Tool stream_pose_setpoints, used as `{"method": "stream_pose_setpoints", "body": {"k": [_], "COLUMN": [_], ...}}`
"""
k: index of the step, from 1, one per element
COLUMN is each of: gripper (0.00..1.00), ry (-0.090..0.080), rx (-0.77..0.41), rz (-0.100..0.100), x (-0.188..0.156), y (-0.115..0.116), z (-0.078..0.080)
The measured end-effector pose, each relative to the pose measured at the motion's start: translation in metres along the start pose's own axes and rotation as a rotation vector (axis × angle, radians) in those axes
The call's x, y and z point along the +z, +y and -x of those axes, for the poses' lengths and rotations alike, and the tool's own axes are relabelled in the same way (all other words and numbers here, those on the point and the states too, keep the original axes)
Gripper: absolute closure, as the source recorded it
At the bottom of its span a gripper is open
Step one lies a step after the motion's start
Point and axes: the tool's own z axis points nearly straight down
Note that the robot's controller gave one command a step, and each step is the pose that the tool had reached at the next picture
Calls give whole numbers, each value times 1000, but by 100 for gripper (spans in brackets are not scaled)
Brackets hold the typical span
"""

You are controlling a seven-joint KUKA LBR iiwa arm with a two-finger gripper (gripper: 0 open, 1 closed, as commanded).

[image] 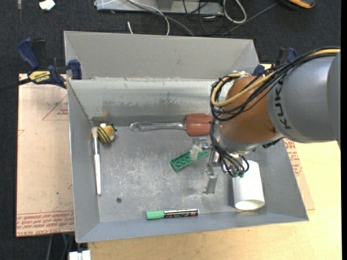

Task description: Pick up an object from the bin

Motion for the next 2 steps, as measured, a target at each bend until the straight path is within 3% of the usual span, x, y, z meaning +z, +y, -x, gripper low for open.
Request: {"method": "stream_pose_setpoints", "body": {"k": [1, 2], "gripper": [0, 100], "ry": [2, -6], "rx": [117, 214], "rz": [0, 2], "x": [10, 35], "y": [32, 3], "z": [13, 47]}}
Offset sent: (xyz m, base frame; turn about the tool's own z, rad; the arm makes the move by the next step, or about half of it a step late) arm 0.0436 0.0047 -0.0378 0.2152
